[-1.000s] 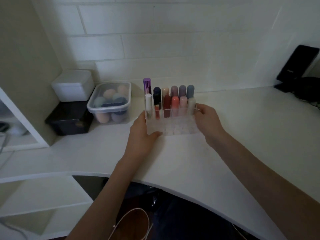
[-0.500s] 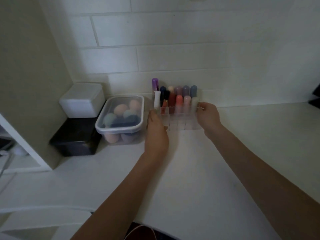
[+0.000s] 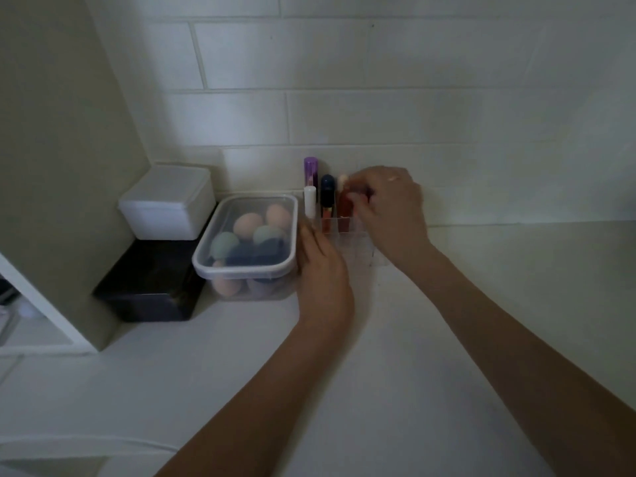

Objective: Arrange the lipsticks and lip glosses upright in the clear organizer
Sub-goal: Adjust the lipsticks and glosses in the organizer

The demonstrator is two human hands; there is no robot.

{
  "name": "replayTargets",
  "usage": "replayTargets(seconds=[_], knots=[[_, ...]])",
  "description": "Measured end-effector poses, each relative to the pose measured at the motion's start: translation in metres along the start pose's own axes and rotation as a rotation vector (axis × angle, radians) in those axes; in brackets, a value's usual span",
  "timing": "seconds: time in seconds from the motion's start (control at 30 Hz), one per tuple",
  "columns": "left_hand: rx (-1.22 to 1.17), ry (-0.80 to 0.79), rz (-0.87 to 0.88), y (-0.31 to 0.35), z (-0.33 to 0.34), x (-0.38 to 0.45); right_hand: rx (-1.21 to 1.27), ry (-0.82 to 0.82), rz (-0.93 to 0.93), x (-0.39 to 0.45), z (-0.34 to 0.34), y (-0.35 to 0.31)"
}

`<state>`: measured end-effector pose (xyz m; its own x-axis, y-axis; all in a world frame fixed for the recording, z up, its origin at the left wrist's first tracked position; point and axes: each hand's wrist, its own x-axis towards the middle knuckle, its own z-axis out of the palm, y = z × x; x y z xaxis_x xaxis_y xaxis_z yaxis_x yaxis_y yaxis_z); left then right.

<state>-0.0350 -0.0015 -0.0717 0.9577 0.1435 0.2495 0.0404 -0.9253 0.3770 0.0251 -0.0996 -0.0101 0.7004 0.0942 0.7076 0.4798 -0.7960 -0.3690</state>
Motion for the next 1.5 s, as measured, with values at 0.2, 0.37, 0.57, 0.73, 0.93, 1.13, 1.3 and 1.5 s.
replayTargets(seconds=[0.2,0.37,0.57,0.73,0.93,1.13,1.3,1.5], knots=[[0.231,0.153,0.109,0.000,0.010,0.002,-0.062,-0.232,-0.121,0.020,0.015,-0.011],[0.293,0.174,0.113,0.002,0.012,0.001,0.040,-0.290,-0.088,0.029,0.019,-0.013],[0.336,0.172,0.088,0.004,0.010,-0.001,0.124,-0.276,-0.048,0.030,0.018,-0.009],[0.398,0.159,0.084,0.004,0.009,-0.002,0.158,-0.282,-0.046,0.029,0.021,-0.007],[0.424,0.146,0.080,0.004,0.008,-0.003,0.161,-0.252,-0.055,0.031,0.023,-0.008],[0.397,0.142,0.069,0.005,0.007,-0.002,0.159,-0.258,-0.029,0.034,0.023,-0.010],[0.381,0.142,0.066,0.005,0.007,-0.002,0.166,-0.254,-0.003,0.033,0.022,-0.011],[0.350,0.148,0.072,0.005,0.006,-0.003,0.152,-0.242,0.018,0.032,0.023,-0.013]])
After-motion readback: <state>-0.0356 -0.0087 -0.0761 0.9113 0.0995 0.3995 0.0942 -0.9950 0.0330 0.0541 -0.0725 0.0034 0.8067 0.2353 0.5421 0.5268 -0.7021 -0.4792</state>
